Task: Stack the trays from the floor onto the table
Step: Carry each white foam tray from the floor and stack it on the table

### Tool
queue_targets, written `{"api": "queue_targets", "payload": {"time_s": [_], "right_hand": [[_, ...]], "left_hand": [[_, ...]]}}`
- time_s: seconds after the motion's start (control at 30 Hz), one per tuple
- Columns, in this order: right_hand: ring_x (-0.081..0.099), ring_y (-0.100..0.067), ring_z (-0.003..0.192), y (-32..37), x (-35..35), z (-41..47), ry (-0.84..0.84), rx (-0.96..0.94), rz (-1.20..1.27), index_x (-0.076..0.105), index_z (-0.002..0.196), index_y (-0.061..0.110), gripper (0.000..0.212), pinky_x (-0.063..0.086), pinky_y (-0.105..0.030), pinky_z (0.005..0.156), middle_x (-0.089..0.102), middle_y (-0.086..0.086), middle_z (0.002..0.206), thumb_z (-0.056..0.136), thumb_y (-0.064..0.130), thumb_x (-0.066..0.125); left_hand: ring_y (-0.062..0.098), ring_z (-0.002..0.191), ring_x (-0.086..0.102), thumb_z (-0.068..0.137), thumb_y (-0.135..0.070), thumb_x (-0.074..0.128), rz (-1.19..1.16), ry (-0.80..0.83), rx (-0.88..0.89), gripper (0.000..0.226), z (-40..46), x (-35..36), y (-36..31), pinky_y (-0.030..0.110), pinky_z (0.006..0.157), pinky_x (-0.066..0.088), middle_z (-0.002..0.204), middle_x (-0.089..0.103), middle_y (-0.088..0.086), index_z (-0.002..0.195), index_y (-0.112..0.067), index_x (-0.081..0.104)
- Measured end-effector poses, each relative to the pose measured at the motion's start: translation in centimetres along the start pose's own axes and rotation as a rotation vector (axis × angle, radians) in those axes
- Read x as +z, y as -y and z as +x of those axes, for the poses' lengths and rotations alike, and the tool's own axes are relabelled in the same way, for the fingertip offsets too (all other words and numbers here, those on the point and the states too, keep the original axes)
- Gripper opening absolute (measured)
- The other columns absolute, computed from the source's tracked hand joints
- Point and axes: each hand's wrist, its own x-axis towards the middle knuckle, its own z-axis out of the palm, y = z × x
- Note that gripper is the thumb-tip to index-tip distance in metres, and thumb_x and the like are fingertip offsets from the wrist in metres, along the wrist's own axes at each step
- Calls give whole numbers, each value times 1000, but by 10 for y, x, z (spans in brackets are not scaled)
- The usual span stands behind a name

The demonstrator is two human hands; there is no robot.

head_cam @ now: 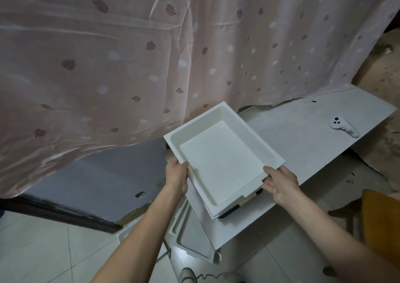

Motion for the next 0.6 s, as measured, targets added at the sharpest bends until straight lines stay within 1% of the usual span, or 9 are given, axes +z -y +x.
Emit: {"api": "queue_targets", "payload": {"time_s": [0.07,0.17,0.23,0.3,0.33,0.4,0.43,0.5,0.6], "right_hand": [[67,-30,101,0,-1,2,12,7,-11,63,118,12,30,54,-45,92,69,-9,110,89,5,65],[67,-28,96,2,-3,4,48,12,-38,59,120,11,32,54,-42,91,68,-10,112,89,6,66],[67,-26,95,6,-5,7,53,-11,-74,50,132,12,47,54,-41,92,65,-8,118,89,7,67],[67,-23,95,13,-9,14,39,-48,-163,38,144,16,63,52,-41,97,60,-6,122,89,10,68],[67,-24,99,18,-11,18,35,-79,-231,40,144,17,62,52,-39,98,59,-5,125,89,12,67],[64,-23,107,27,-14,24,34,-174,-441,54,134,20,48,52,-37,97,60,-3,130,87,20,66],[62,-22,110,31,-14,26,39,-231,-577,60,128,21,42,51,-38,98,62,-1,128,86,23,64],[61,-17,110,38,-10,27,68,-357,-809,67,120,20,34,48,-34,99,68,3,119,87,24,61],[65,-15,97,40,-3,30,120,-520,-988,71,113,20,28,47,-26,85,73,5,103,89,17,59]], "left_hand": [[39,107,67,95,13,42,10,-13,-7,32,0,0,0,54,97,53,116,69,20,118,5,63],[38,100,67,94,15,41,29,-32,-16,29,3,-1,-1,54,96,53,108,69,20,106,4,65],[36,92,65,91,17,41,34,-52,-16,28,6,-4,-3,54,96,51,99,69,19,90,2,65],[32,83,65,88,19,41,39,-68,-8,31,8,-7,-4,50,90,54,88,69,16,81,0,65],[31,77,65,88,19,41,44,-67,-3,32,9,-8,-5,45,84,56,84,69,14,80,0,65],[26,69,65,90,18,41,53,-54,0,33,10,-11,-6,37,71,58,80,68,12,80,-1,65],[25,67,65,90,18,41,60,-46,1,32,10,-11,-7,36,69,59,79,68,13,80,-1,65],[25,67,64,91,18,41,63,-35,-1,32,12,-10,-6,40,74,59,82,68,14,80,-1,65],[25,70,65,91,18,41,47,-33,-9,32,16,-7,-2,42,80,57,85,69,14,82,-1,65]]}}
